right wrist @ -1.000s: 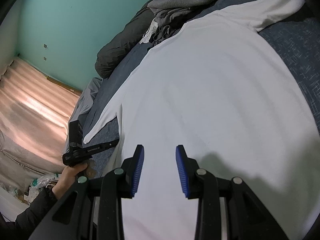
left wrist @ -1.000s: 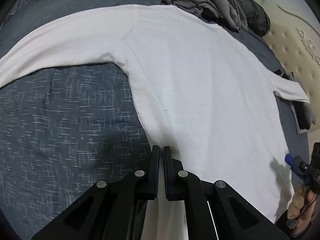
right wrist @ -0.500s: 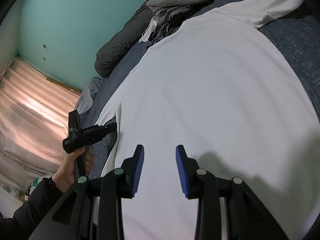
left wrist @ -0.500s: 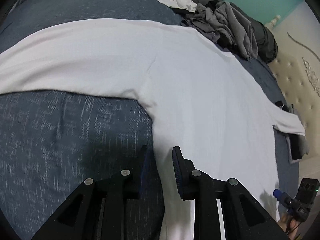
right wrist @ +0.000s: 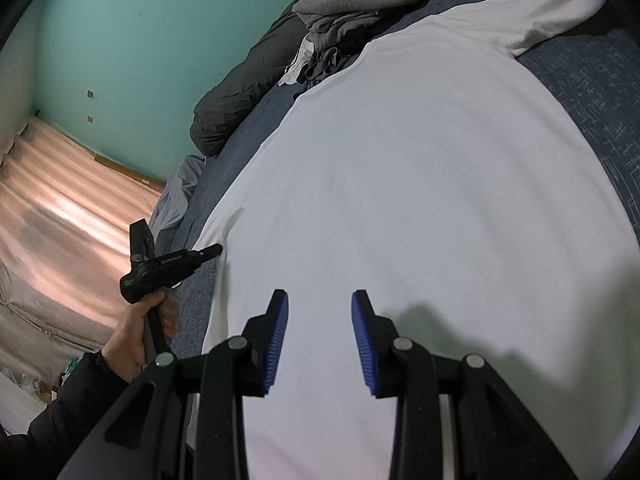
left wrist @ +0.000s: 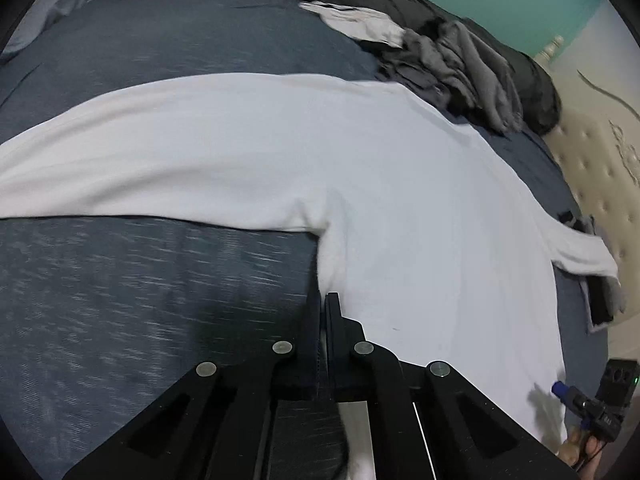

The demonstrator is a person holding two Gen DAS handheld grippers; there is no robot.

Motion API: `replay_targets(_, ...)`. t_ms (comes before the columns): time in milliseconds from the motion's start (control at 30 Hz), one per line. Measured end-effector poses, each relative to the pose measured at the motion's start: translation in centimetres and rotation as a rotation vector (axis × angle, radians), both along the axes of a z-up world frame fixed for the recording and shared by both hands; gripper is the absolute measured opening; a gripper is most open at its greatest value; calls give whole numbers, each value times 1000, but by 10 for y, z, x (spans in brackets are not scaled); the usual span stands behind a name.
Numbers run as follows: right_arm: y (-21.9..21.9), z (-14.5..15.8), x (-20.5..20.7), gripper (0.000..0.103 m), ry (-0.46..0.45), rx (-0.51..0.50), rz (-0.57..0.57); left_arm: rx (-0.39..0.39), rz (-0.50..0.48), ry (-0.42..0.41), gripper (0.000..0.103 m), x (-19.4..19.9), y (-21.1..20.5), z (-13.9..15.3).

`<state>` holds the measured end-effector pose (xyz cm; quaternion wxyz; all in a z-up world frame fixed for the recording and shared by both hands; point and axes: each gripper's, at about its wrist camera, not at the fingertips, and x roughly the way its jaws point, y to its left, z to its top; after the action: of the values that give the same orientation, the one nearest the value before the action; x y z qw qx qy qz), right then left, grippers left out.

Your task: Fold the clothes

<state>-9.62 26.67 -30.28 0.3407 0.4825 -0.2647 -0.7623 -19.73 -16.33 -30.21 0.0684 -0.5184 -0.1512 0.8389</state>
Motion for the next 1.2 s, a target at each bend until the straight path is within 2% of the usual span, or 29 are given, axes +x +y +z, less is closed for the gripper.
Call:
replay_targets(200,-4,0,0,33,1,1,9,-63,-16,-48,2,-11,-5,-18)
replay_targets(367,-4,-1,-1,33,-3,4,7,-218,-80,-68,2,-19,7,-30)
replay_targets(400,-4,-1,-2,33,-4,5,7,-230,-84,-70,2,-20,10,-31)
replay_targets(533,-5,-1,-2,33,-2,0,10,-152,-59,-52,5,-15,2,-24)
replay_targets(633,-3,-1,-2,33,0,-6,10,-46,-56,-77,7,2,-11,-19)
replay_targets(733,-3,-1,-1,33,0,-12,12,47,-75,-107,15,27,-19,-20)
replay_targets(900,-7,3,1,33,9,-16,18,100,-121,-149,15,76,-17,-28)
replay_targets(1133,-7,8,6,33,16,-19,-2,192,-103,-156,15,96,-13,-40)
replay_targets(1200,-6,10,9,33,17,-18,-6,195,-109,-153,15,99,-10,-40)
